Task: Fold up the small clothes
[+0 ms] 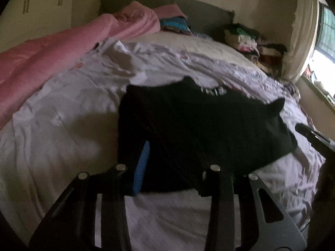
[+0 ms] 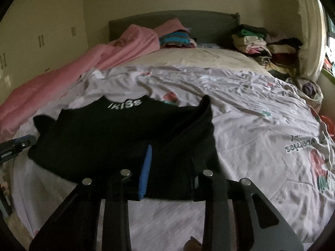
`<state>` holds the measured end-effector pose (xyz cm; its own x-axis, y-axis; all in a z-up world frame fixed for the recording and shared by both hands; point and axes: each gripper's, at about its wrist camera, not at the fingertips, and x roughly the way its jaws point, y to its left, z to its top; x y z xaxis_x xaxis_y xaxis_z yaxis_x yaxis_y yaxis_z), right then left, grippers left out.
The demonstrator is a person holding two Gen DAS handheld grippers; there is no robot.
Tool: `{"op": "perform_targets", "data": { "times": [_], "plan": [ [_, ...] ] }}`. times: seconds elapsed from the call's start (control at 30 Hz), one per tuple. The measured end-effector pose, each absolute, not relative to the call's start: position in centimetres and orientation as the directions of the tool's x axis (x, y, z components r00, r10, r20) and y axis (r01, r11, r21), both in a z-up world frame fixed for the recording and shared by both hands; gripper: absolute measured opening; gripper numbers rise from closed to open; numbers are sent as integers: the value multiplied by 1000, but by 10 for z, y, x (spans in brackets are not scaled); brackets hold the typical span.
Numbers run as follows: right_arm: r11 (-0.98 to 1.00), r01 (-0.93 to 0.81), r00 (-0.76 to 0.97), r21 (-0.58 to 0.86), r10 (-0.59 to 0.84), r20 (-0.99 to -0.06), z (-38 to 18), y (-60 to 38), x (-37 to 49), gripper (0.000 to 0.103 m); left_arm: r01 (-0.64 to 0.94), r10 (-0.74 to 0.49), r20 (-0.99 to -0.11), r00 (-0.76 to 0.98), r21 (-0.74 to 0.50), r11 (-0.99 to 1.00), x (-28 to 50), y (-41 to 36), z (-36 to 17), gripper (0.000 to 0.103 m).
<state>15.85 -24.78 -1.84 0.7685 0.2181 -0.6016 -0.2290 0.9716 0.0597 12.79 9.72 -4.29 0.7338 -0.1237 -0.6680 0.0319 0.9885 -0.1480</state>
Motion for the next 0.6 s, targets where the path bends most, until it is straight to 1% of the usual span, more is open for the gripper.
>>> {"op": "perform_targets", "data": {
  "times": [0.07, 0.27, 0.43, 0.53, 0.6],
  "plan": [
    [967, -245, 760, 65, 233, -607, -21, -243, 153, 27, 41, -120, -676, 727, -132, 990, 126, 92, -47, 24],
    [955, -290, 728, 53, 257, -636, -30, -230, 148, 25, 40, -96, -699, 708, -97, 995, 126, 85, -57, 24],
    [959, -282, 712, 23, 225, -665, -40, -225, 164, 24, 3, -48, -719, 693, -64, 998, 139, 87, -64, 24],
    [966, -259, 697, -7, 182, -693, -50, -226, 185, 23, -7, -33, -723, 690, -52, 999, 149, 90, -63, 28],
    [971, -240, 680, -4, 165, -715, -56, -229, 200, 22, -16, -23, -724, 690, -47, 999, 157, 93, -62, 33]
  ]
}}
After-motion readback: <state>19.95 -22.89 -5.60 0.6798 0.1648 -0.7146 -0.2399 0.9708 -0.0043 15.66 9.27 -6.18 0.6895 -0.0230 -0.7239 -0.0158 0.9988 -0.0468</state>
